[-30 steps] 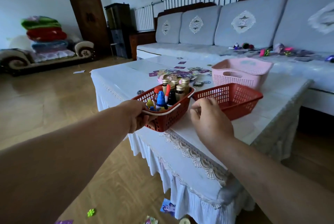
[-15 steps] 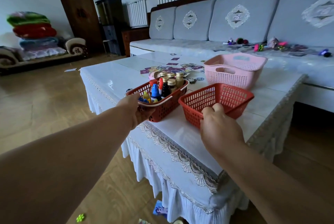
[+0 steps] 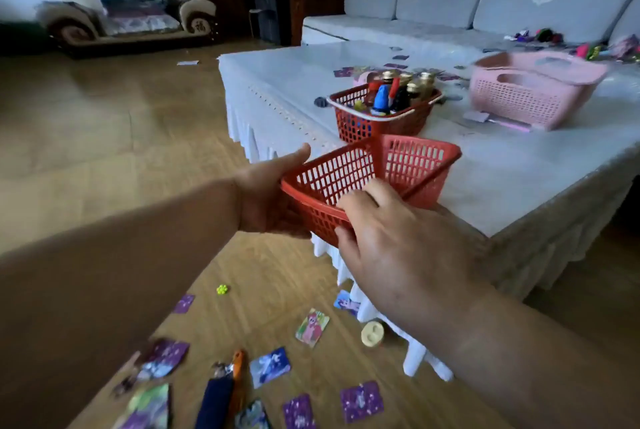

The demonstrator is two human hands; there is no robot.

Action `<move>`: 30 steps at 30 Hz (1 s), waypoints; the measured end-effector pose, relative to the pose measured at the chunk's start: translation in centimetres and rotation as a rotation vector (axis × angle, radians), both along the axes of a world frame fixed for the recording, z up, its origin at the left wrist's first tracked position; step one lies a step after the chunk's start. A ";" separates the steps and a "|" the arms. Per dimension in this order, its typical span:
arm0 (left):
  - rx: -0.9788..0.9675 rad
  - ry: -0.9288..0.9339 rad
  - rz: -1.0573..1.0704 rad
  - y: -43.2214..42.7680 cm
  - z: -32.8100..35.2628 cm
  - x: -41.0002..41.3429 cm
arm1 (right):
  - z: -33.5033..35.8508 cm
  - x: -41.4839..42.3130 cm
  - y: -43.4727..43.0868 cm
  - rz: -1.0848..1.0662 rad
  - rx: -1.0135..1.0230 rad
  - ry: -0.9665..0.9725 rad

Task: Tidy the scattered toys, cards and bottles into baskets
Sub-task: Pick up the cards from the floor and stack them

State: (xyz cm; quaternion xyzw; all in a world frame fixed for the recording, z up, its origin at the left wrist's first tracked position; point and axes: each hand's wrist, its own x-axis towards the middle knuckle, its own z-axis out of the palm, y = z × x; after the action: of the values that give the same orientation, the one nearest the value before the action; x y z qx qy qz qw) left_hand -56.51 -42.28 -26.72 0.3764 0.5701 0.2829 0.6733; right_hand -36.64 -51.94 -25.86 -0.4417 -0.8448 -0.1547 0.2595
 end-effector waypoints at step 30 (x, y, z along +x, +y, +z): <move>-0.556 0.130 2.018 -51.7 -37.8 -22.5 | -38.6 -29.2 -14.2 1.244 -0.599 -0.586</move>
State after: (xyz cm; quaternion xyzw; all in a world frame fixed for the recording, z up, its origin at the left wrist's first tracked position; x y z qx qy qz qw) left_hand -79.05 -94.01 -64.56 -0.4271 0.6994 0.5514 0.1559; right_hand -65.83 -66.17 -64.47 0.1247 -0.9791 0.1457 -0.0676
